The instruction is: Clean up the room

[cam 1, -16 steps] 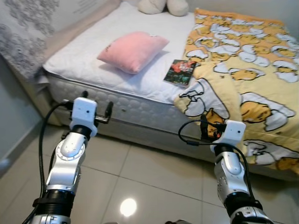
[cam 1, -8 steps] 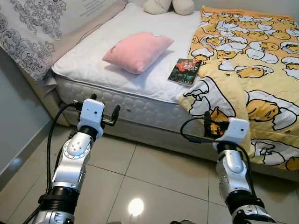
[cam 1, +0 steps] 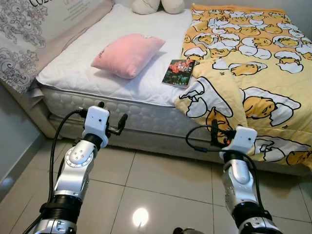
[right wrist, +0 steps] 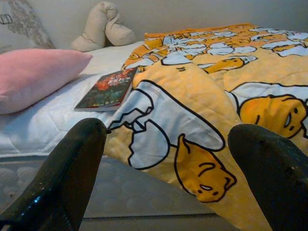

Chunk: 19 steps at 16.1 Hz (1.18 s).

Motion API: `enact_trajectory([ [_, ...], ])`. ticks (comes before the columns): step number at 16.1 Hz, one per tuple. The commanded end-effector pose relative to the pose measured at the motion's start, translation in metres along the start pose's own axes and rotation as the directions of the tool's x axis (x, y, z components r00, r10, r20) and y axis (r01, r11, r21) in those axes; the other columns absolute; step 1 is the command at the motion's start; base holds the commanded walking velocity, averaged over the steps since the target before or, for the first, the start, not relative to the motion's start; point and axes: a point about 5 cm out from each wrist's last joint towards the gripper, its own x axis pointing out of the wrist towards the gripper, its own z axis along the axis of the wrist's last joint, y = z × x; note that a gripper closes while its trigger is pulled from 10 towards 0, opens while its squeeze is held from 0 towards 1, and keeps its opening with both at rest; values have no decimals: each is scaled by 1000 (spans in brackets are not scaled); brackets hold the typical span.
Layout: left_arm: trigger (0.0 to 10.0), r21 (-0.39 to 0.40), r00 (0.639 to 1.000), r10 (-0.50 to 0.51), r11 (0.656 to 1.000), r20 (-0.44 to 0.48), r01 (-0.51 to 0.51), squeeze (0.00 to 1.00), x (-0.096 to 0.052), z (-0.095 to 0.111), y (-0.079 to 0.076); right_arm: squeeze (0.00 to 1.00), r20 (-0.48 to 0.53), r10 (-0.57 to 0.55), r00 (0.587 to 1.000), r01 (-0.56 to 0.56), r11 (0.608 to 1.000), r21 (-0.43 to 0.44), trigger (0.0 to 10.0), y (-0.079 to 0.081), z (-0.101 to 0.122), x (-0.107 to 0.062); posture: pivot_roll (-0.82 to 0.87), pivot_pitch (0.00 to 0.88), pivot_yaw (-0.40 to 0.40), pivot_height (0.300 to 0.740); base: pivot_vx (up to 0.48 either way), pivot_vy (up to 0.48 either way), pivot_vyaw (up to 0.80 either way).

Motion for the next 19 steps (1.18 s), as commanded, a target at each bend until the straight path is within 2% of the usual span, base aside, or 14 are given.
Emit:
enact_trajectory([
  [1, 10000, 14, 1000, 4, 1000, 10, -5, 0, 1, 3, 7, 0, 11, -2, 1000, 2, 1000, 3, 10000, 5, 3, 4, 99, 0, 40, 740, 0, 0, 0],
  [4, 10000, -13, 1000, 8, 1000, -7, -8, 0, 6, 0, 4, 0, 14, -51, 999, 51, 999, 8, 10000, -1, 3, 4, 78, 0, 67, 740, 0, 0, 0],
  [5, 10000, -61, 999, 25, 998, -37, -27, 0, 10, -7, 3, 0, 29, -93, 995, 93, 996, 4, 10000, -9, 4, 3, 40, 0, 105, 740, 0, 0, 0],
  [7, 10000, -108, 997, 43, 993, -63, -50, 0, 13, -10, 3, 0, 50, -136, 989, 136, 991, 16, 10000, -17, 7, 1, 16, 0, 131, 740, 0, 0, 0],
  [9, 10000, -106, 998, 34, 994, -57, -40, 0, 17, -10, -1, 0, 43, -140, 989, 140, 990, 6, 10000, -20, 2, -5, -1, 0, 142, 740, 0, 0, 0],
  [12, 10000, -124, 998, 41, 991, -45, -46, 0, 20, -8, -6, 0, 38, -108, 993, 108, 994, -9, 10000, -16, -1, -9, -2, 0, 129, 740, 0, 0, 0],
  [15, 10000, -174, 995, 87, 980, -43, -93, 0, 17, -13, -9, 0, 28, -53, 998, 54, 998, -37, 10000, -16, 0, -7, 14, 0, 66, 740, 0, 0, 0],
  [19, 10000, -173, 996, 82, 981, -31, -86, 0, 17, -14, -11, 0, 23, -31, 999, 32, 999, -22, 10000, -11, 1, -6, 27, 0, 40, 740, 0, 0, 0],
])
